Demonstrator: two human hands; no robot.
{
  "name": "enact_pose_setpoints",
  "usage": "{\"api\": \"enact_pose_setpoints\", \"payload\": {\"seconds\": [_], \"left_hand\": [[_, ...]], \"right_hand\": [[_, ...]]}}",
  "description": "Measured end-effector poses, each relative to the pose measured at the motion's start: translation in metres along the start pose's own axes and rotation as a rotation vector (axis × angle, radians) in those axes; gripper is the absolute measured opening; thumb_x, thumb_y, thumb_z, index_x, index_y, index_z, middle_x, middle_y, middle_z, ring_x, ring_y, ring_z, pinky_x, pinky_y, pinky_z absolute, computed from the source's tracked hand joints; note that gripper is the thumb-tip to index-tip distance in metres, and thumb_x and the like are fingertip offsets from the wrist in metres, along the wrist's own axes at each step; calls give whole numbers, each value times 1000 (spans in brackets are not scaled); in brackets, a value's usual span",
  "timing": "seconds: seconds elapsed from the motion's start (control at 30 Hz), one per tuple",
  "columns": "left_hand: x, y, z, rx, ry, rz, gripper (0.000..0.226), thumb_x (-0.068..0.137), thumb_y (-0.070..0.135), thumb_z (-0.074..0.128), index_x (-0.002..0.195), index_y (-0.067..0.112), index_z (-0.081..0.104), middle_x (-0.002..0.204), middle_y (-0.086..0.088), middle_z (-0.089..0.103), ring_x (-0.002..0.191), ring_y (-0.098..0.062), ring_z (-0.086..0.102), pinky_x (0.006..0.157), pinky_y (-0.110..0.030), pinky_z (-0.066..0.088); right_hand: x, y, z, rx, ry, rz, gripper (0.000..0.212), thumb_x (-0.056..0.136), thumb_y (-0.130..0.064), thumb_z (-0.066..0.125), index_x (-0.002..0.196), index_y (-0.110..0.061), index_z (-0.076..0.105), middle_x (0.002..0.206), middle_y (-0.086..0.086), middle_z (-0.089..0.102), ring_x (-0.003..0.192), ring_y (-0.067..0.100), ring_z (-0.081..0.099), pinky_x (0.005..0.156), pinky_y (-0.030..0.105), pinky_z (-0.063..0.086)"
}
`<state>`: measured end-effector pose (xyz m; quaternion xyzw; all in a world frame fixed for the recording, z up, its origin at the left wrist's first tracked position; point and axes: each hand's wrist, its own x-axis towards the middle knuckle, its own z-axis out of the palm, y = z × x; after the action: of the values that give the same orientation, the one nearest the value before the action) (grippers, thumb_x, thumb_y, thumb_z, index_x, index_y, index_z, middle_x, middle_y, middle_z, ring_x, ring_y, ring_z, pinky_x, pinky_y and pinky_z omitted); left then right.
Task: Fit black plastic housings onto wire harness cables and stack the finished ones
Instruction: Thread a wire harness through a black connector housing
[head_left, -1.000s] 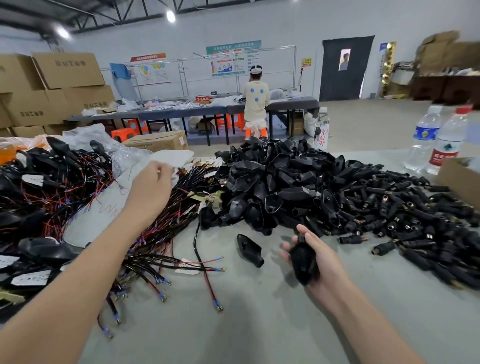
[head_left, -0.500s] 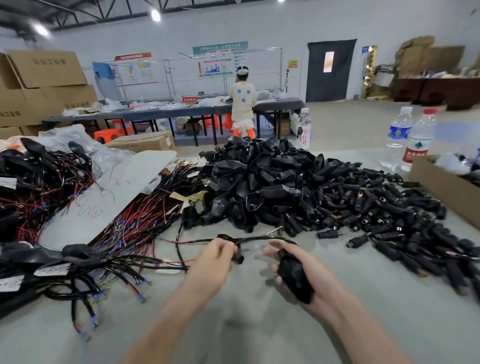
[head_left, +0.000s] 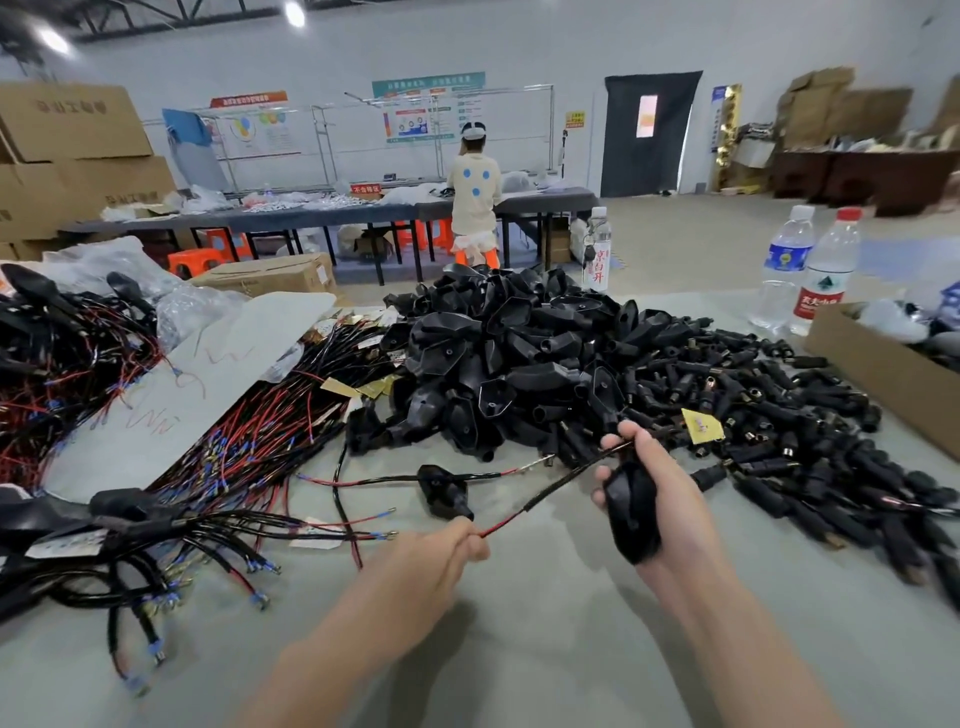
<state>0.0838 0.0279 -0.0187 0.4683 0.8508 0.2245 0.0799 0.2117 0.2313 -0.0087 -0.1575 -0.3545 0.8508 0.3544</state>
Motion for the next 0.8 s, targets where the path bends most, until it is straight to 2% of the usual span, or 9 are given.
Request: {"api": "enact_pose_setpoints", "payload": {"seconds": [0.03,0.13,0.2,0.27,0.33,0.47,0.53,0.6,0.8], "left_hand": [[1,1,-1,-14,-17,7,25,108,39,30,104,34,54,72,34,56,58,-9,45,63,-31,38],[6,3,-6,-5,-88,7,24,108,33,33,103,31,57,64,20,57,57,-3,48,65,-28,41],[7,7,-7,-127,-161,-1,25,108,25,36,104,27,60,69,13,62,58,-2,50,65,-27,45],[6,16,-5,-471,-192,12,24,108,14,38,103,17,61,69,6,64,56,-12,54,55,-26,47],[6,25,-6,-851,-110,24,18,105,10,41,104,6,58,70,0,65,51,-17,55,51,-24,47],[15,38,-6,-1410,-2,42,19,93,21,50,99,11,65,85,-8,71,72,-20,67,68,-26,54],[19,39,-2,-1510,63,78,18,92,21,56,90,21,74,90,-4,70,79,-15,65,72,-25,54],[22,38,3,-1584,150,60,17,90,19,60,88,22,76,84,-1,65,71,-12,58,67,-24,51],[24,38,23,-1561,278,-33,11,79,17,69,87,19,76,73,-4,62,67,-16,60,62,-25,53]], "right_hand": [[1,-1,-4,-3,28,-7,19,98,-27,57,94,-22,75,89,2,70,61,16,62,52,28,52],[5,-1,-12,7,62,-7,17,98,-30,58,101,-23,73,88,-1,67,62,14,61,54,27,53],[7,-2,-13,23,68,-17,19,98,-32,57,104,-25,74,88,-2,68,62,13,61,54,27,53],[10,-3,-12,12,61,-25,25,101,-35,52,113,-25,72,92,-1,72,61,13,61,53,27,53],[9,-1,-7,-22,34,7,32,100,-38,52,121,-19,67,97,3,75,58,14,61,49,27,52],[3,14,10,-85,-38,125,44,88,-43,60,117,-11,68,91,8,74,59,16,61,50,26,51],[0,19,12,-3,-41,157,40,94,-42,57,114,-9,68,78,8,67,59,17,60,53,25,52],[-2,23,13,108,-46,211,34,91,-35,59,110,-7,66,71,8,59,58,20,58,54,27,53],[-3,36,15,261,-48,249,43,74,-13,59,115,-4,59,74,12,60,66,24,64,63,32,58]]}}
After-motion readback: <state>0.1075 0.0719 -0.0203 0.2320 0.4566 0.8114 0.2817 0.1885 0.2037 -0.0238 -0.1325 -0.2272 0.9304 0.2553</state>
